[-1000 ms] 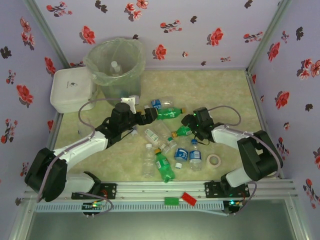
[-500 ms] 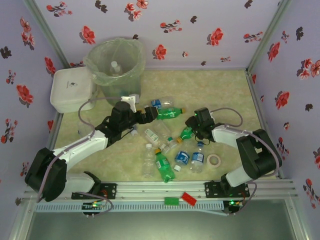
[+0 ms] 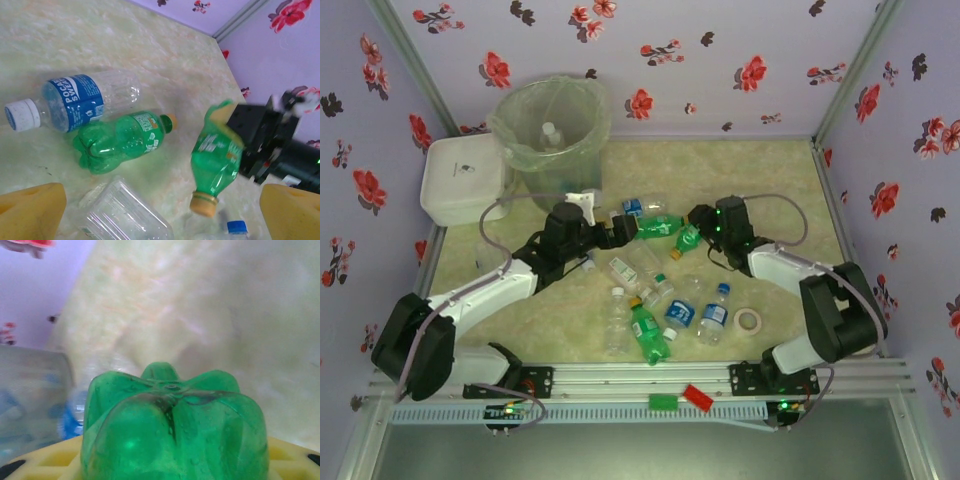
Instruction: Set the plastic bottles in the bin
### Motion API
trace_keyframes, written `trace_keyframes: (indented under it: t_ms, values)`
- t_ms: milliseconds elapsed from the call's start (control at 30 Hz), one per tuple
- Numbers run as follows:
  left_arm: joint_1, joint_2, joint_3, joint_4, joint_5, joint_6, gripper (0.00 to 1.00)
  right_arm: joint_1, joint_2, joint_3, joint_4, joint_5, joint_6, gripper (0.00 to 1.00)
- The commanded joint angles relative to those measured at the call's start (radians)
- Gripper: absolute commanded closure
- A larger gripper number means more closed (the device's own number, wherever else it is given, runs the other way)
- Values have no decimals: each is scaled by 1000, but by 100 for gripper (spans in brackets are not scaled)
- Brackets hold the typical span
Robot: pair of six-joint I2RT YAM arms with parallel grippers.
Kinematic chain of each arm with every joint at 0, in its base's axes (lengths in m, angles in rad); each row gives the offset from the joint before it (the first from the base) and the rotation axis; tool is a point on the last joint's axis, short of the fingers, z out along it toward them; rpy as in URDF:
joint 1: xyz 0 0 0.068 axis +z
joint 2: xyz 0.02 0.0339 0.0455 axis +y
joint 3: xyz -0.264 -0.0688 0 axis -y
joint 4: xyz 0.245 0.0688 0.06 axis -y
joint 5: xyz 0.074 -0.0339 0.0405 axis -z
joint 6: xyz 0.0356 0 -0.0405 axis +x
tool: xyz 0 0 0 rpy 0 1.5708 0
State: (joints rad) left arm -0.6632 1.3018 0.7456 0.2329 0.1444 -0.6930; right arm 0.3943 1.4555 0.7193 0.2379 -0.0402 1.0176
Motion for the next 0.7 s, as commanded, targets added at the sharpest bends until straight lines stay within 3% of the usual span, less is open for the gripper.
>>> trace_keyframes:
  t_ms: [0,200,367,667]
  values:
    - [-9,16,43,44,77,44,0,-3,-76,66,-17,-66,-96,47]
    - [-12,34,102,88,230,78,0,2,-128,184,-76,-243,-165,47]
    - [-30,52,143,155,341,78,0,38,-161,245,-120,-282,-213,48]
    - [-93,110,194,137,361,113,4,123,-185,261,-103,-311,-214,48]
